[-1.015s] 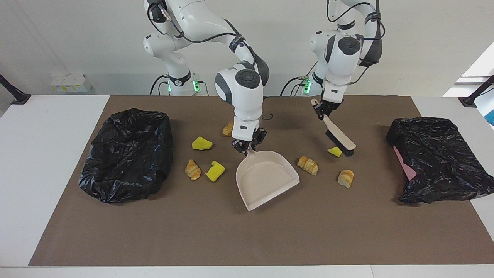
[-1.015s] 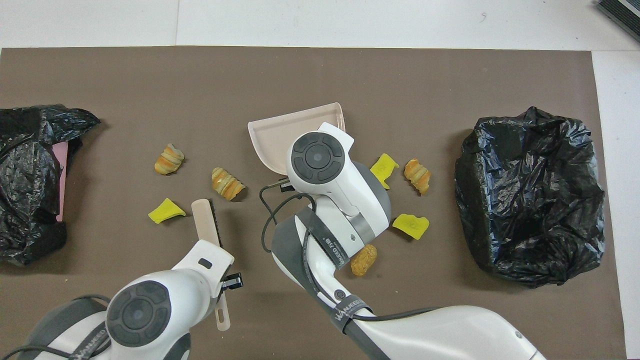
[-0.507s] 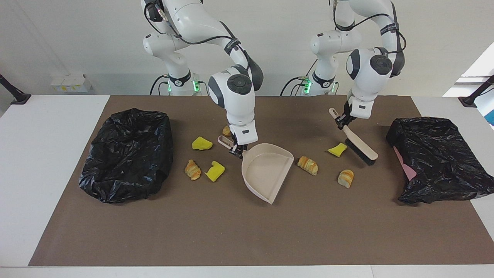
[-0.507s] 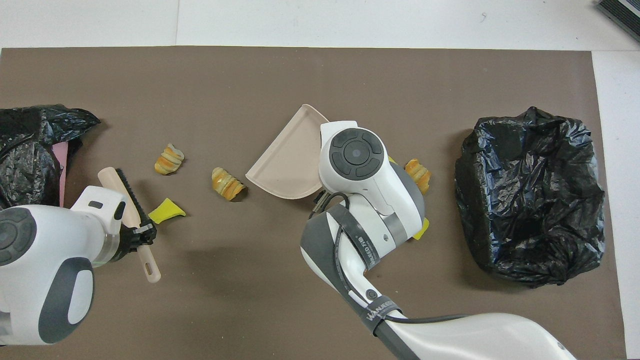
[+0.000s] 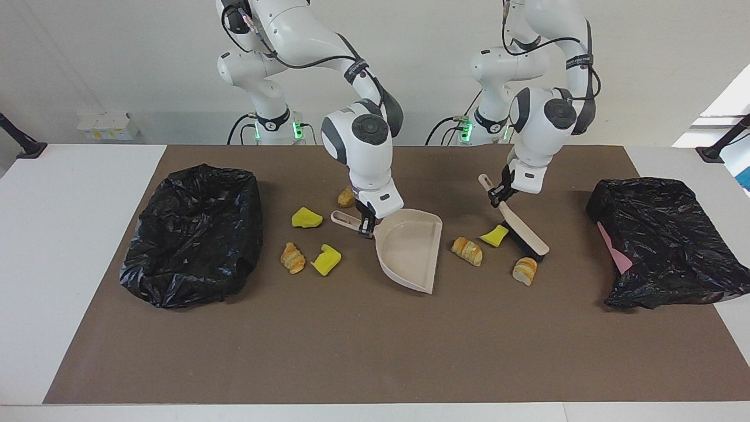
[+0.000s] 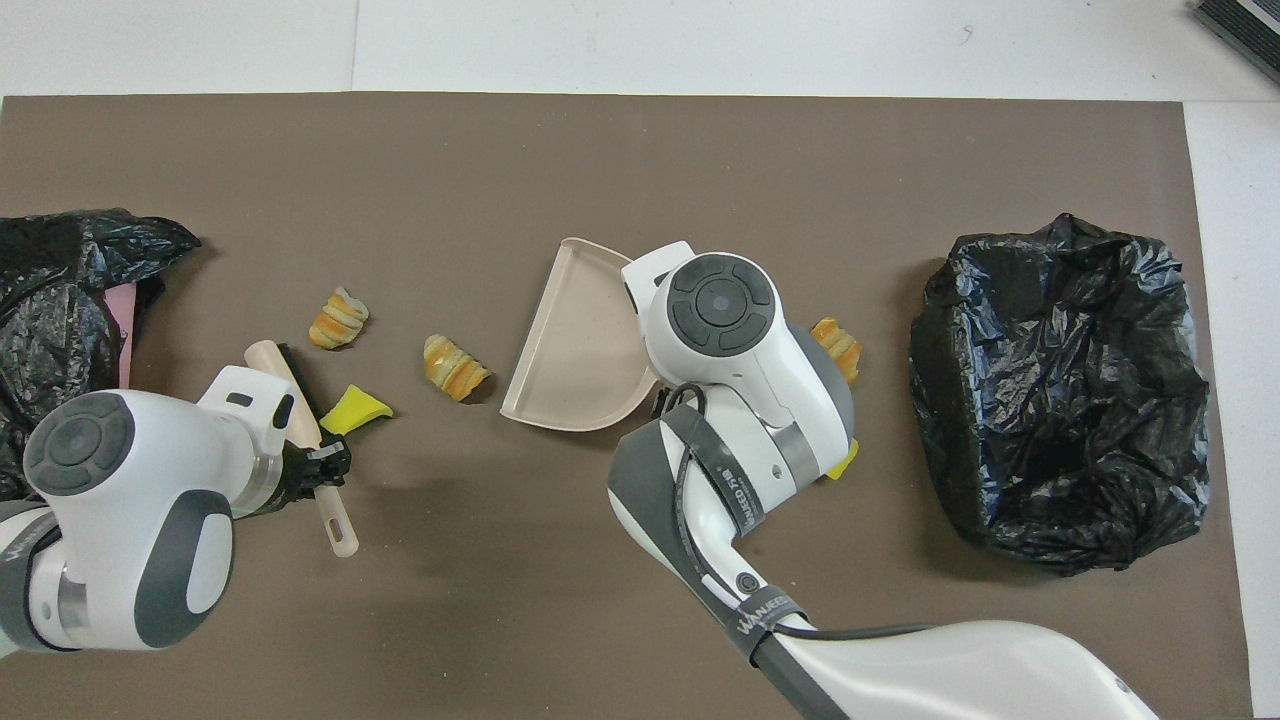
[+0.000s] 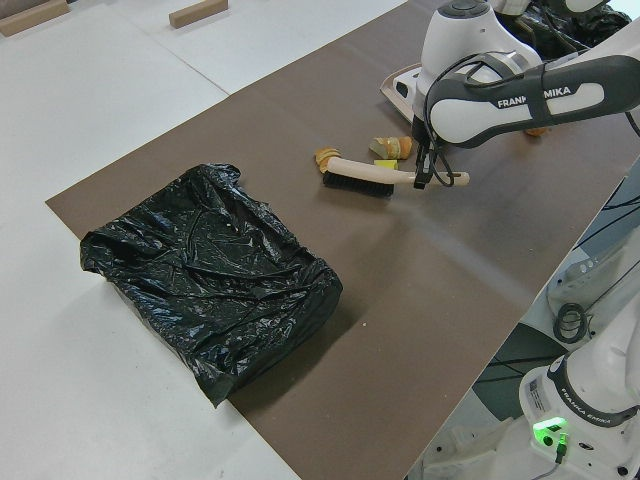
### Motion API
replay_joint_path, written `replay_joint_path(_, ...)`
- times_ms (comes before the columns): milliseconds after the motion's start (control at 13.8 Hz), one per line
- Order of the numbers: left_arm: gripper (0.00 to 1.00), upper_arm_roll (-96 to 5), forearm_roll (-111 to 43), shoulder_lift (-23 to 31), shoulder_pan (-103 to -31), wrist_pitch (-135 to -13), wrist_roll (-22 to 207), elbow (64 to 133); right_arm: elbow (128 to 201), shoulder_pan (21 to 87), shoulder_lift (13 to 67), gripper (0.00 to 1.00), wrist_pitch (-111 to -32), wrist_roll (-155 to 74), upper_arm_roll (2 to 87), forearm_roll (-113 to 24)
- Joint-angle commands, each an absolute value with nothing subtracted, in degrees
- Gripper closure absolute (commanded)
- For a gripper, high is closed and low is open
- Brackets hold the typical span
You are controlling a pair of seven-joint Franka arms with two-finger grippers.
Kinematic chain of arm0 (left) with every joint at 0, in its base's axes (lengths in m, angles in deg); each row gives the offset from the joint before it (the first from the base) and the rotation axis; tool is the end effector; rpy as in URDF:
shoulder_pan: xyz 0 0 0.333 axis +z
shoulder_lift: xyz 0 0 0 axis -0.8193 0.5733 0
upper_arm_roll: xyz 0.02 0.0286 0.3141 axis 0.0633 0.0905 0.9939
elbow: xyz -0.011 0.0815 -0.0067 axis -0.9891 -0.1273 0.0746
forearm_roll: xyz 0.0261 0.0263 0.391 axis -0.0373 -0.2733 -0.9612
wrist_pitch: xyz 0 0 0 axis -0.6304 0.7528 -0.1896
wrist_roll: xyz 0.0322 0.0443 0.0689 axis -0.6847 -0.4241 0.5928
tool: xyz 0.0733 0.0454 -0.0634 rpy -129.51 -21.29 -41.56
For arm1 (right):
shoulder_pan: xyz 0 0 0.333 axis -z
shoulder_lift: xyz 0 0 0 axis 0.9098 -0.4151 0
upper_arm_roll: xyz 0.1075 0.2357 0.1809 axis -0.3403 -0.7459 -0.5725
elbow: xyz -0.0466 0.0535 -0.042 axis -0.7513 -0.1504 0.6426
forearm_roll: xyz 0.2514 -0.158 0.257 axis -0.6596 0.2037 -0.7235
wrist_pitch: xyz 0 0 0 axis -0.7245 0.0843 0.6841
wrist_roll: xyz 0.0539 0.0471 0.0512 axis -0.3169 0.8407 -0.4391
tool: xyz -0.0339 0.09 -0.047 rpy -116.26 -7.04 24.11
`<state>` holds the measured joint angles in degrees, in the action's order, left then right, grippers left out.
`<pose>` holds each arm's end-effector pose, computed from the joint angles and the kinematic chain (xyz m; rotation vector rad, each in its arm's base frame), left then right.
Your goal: Sweep and dump trash in bin
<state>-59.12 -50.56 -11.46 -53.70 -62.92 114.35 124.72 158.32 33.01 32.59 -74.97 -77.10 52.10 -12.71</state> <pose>0.4646 -0.1320 0.3565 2.9911 0.7377 -0.1326 0.5604 0.3494 0.3675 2.4411 1.9446 0.0178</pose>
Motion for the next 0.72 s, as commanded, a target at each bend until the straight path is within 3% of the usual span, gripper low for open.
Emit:
replay_joint_path(0,1.00,-58.6,-50.0,-7.3,-55.6,-62.2,117.0,119.4,159.0,33.1,32.7,1.00,-75.9,-79.5,52.0,-11.8)
replay_joint_path(652,1.00,-58.0,-55.2,-7.7,-48.4,-58.5,96.2,117.4,159.9,31.3,33.0,1.00,-75.1,-79.6,52.0,-11.0)
